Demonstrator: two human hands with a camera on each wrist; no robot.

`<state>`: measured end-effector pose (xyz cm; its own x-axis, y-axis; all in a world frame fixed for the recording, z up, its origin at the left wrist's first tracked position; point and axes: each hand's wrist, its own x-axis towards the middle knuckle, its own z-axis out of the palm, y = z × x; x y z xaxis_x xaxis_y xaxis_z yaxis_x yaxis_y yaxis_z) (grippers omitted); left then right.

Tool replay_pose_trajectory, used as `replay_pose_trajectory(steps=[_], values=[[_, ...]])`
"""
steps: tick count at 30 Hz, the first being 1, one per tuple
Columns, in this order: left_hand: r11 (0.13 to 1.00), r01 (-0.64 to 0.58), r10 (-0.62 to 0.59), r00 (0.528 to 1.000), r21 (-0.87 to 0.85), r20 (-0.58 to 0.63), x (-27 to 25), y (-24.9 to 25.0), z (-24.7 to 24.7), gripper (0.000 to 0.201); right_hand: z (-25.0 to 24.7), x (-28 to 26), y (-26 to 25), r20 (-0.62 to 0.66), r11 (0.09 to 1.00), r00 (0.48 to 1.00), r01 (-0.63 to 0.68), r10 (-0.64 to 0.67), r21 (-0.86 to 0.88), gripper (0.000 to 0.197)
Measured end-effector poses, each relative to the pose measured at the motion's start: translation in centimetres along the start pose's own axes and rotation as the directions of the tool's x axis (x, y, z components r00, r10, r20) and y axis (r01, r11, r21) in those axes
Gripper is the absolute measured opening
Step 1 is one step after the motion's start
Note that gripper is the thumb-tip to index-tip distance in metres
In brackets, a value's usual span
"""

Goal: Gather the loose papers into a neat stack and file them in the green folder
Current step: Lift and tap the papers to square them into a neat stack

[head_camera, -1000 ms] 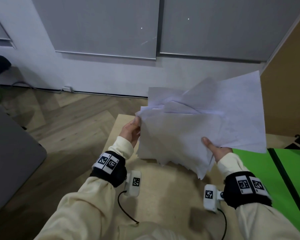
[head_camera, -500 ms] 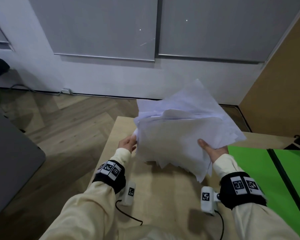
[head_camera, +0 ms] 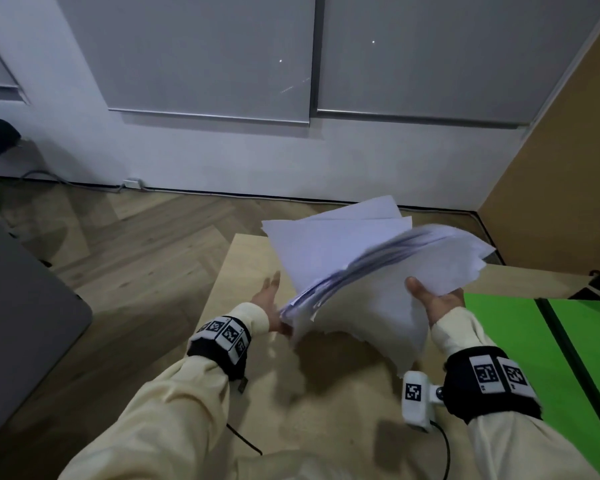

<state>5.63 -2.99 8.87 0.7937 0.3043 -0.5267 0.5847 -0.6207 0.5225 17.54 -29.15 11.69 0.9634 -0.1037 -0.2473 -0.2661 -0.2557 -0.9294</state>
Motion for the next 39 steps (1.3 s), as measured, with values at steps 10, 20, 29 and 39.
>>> replay_pose_trajectory(steps=[10,20,29,39], values=[[0.753,-0.268,0.433,0.890,-0.601,0.146,0.6,0.1,-0.7,0.099,-0.9,-0.3,-3.7,0.037,0.982,0.982,0.187,-0.187,-0.008,0.035],[0.647,-0.469,0.201,0.866,-0.601,-0.459,-1.3,4.3,-3.0,0.043,-1.6,-0.2,-1.7,-0.019,0.975,0.981,0.194,-0.193,0.108,0.109],[0.851,-0.284,0.208,0.955,-0.443,-0.213,-2.0,3.5,-1.0,0.073,-0.8,-0.8,2.2,0.160,0.992,0.980,0.103,-0.115,0.079,0.040],[0.756,-0.461,0.351,0.885,-0.464,-0.307,-3.8,5.9,-3.5,0.082,-1.5,-0.3,1.5,0.292,0.981,0.938,0.161,-0.187,0.112,0.034]])
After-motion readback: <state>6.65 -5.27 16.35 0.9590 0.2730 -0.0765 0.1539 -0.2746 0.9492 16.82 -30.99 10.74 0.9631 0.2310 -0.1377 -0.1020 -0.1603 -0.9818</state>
